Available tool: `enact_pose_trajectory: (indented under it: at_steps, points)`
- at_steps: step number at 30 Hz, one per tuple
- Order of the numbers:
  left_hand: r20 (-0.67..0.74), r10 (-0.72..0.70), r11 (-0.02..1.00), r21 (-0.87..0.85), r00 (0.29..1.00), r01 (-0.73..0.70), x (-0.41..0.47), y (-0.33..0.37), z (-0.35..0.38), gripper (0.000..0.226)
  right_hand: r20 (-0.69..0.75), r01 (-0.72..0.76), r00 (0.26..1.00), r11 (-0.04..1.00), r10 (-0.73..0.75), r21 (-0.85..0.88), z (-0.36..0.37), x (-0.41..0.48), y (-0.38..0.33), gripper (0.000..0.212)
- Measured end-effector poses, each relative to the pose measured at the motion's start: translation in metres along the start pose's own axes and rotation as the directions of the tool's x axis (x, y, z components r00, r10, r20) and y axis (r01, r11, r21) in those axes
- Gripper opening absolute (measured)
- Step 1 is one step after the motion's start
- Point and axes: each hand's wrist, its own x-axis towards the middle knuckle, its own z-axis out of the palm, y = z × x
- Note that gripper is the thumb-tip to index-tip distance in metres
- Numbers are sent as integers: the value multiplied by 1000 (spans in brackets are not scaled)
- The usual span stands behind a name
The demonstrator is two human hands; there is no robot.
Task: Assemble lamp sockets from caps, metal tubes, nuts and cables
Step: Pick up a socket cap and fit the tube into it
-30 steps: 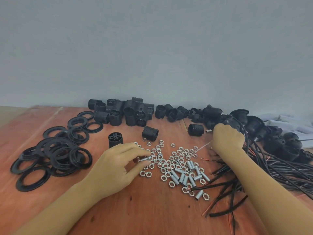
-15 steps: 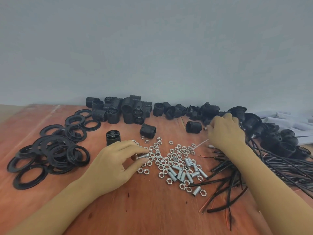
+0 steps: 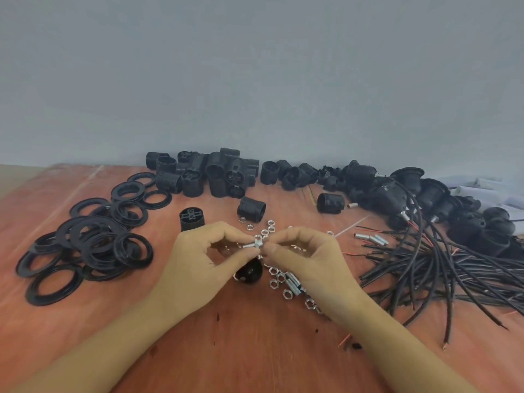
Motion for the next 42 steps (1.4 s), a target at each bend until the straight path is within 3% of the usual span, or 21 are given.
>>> enact_pose_trajectory:
  at_steps: [3, 6, 10, 17, 20, 22, 25, 29, 32, 38, 42]
  points:
    - [40, -141, 988, -57, 989, 143, -3, -5, 5, 15, 27, 23, 999, 991, -20, -134, 9, -3, 8, 16]
    - [50, -166, 986, -10, 985, 167, -5, -9, 6, 6, 128, 126, 987, 960, -96, -251, 10, -9, 14, 28]
    - [77, -117, 992, 59, 990, 113, -4, -8, 3, 17, 229, 355, 935, 757, -272, -548, 12, -13, 21, 40]
    - [-20, -90, 996, -16, 996, 89, -1, -6, 1, 6, 157, 391, 915, 714, -372, -581, 13, -12, 16, 40]
    - [-85, -33, 999, 14, 996, 35, 1, -5, -2, 10, 45, 361, 919, 787, -392, -500, 11, -11, 10, 42]
    - [-114, -11, 1000, -5, 993, 10, 2, -4, -3, 11, -61, 326, 927, 876, -370, -355, 8, -9, 4, 42]
    - [-92, 10, 1000, -7, 996, -10, 1, -3, -3, 12, -145, 316, 928, 931, -344, -181, 1, -6, -1, 40]
    - [-22, -1, 1000, -26, 1000, 1, 0, -2, -1, 15, -119, 217, 970, 976, -213, 22, -3, -5, 1, 31]
    - [4, 5, 999, -40, 1000, -5, 0, 0, -1, 16, -107, 126, 988, 982, -111, 143, -4, -5, 4, 46]
    - [2, 32, 998, -48, 999, -32, 0, 1, -1, 15, -22, 30, 999, 972, -26, 233, -1, -4, 8, 49]
    - [-7, 30, 998, -60, 1000, -30, 0, 0, -1, 14, 22, 54, 998, 968, -61, 245, -1, -5, 6, 50]
